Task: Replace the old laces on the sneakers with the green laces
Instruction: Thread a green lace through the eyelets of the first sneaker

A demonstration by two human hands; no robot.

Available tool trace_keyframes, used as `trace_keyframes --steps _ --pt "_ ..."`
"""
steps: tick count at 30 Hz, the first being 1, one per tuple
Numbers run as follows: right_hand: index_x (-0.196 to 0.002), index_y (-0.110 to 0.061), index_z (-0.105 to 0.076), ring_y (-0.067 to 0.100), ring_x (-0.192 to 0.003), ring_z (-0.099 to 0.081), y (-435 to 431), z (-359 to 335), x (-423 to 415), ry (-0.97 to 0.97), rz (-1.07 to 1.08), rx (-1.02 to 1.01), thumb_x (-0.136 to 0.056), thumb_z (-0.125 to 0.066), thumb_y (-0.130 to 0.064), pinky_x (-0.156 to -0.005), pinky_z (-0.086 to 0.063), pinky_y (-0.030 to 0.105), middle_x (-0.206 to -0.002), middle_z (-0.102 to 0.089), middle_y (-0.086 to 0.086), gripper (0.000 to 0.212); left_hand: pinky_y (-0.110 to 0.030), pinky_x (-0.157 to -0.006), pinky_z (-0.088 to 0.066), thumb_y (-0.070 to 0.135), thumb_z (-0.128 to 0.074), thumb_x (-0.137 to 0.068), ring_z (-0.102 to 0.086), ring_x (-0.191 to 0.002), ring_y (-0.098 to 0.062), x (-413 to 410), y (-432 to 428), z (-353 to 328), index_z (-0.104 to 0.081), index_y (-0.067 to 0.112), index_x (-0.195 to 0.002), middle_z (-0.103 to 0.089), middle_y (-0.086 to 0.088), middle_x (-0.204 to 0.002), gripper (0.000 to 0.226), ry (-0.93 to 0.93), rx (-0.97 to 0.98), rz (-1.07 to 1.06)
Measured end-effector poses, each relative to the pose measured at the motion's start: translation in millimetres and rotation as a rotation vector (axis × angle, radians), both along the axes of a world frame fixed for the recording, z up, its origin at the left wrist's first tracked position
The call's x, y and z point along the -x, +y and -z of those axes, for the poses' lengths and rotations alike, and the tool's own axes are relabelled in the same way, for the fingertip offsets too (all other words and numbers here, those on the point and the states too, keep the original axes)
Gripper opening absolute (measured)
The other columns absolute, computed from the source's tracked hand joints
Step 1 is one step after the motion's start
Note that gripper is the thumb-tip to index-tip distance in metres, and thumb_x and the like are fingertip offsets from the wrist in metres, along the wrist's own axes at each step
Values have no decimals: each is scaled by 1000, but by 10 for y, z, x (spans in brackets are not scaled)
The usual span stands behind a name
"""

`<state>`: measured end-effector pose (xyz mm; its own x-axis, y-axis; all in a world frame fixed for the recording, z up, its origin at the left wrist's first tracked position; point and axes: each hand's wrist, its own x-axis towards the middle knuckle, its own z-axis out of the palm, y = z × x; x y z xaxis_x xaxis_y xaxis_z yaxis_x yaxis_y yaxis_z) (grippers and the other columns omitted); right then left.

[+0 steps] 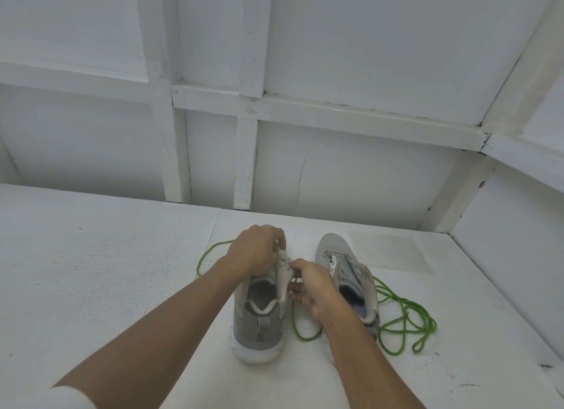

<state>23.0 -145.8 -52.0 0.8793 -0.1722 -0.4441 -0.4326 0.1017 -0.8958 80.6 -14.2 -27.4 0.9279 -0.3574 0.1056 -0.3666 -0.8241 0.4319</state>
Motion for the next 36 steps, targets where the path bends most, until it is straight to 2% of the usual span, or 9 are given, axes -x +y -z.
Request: trace_keyframes --steps 6,14,18,23,26,28,31,33,36 --pt "-91 -9 -62 21 -70 -55 -14 22 -15 6 -23 17 -93 -49 -16 -54 -42 26 -82 -59 8 15 -28 -72 -46 9 -59 -84 -57 -86 -17 14 -33 12 -62 22 -92 -55 9 -89 16 -6 -10 8" --pt "-93 -4 -69 23 -68 -60 -13 -1 -87 -2 -131 145 -88 -51 -18 -54 -48 27 -87 -69 13 24 -28 -65 -40 3 -53 -76 -57 -88 -23 17 -117 -49 -57 23 -93 -61 -1 -100 27 -68 -180 57" --pt "-94 1 -70 26 -75 -66 -56 -12 -115 0 -188 224 -86 -54 -22 -60 -53 31 -100 -71 22 29 -27 -66 -36 9 -55 -83 -46 -84 -18 44 -147 -21 -61 20 -99 -60 -2 -103 20 -77 -196 55" --pt "-98 -6 -65 27 -73 -65 -106 -81 -153 5 -207 211 -101 -43 -31 -59 -55 30 -99 -68 17 34 -31 -75 -43 14 -54 -88 -54 -97 -21 80 -124 -40 -55 19 -109 -60 -3 -109 22 -46 -143 40" --pt "-103 -13 -62 26 -65 -63 -93 -92 -177 -51 -222 280 -102 -39 -21 -53 -54 27 -97 -69 18 25 -34 -83 -36 15 -49 -91 -55 -98 -24 169 -105 -50 -50 19 -114 -60 -3 -109 23 -60 -192 5" --pt "-97 -16 -63 27 -66 -65 -64 -88 -197 -114 -214 363 -99 -46 -15 -52 -54 27 -92 -70 17 17 -37 -88 -32 13 -49 -90 -54 -100 -25 229 -91 -14 -48 20 -113 -61 -3 -107 24 -54 -207 -34" --pt "-83 -15 -64 26 -68 -68 -52 -53 -242 -202 -170 450 -94 -57 -11 -51 -53 27 -91 -70 15 14 -38 -91 -30 14 -54 -87 -47 -113 -23 293 -41 45 -49 23 -115 -59 1 -113 29 -52 -125 -90" --pt "-77 -18 -63 25 -67 -69 -48 -28 -248 -235 -170 504 -93 -58 -11 -57 -58 31 -87 -70 10 18 -39 -93 -30 20 -59 -85 -41 -119 -21 375 37 75 -53 25 -116 -54 4 -119 32 -89 8 -178" --pt "-72 -24 -61 23 -65 -70 -45 -7 -253 -318 -179 659 -91 -56 -15 -66 -60 40 -76 -69 2 22 -34 -82 -36 30 -67 -84 -49 -100 -18 590 227 137 -61 22 -105 -57 4 -106 24 -206 269 -429"
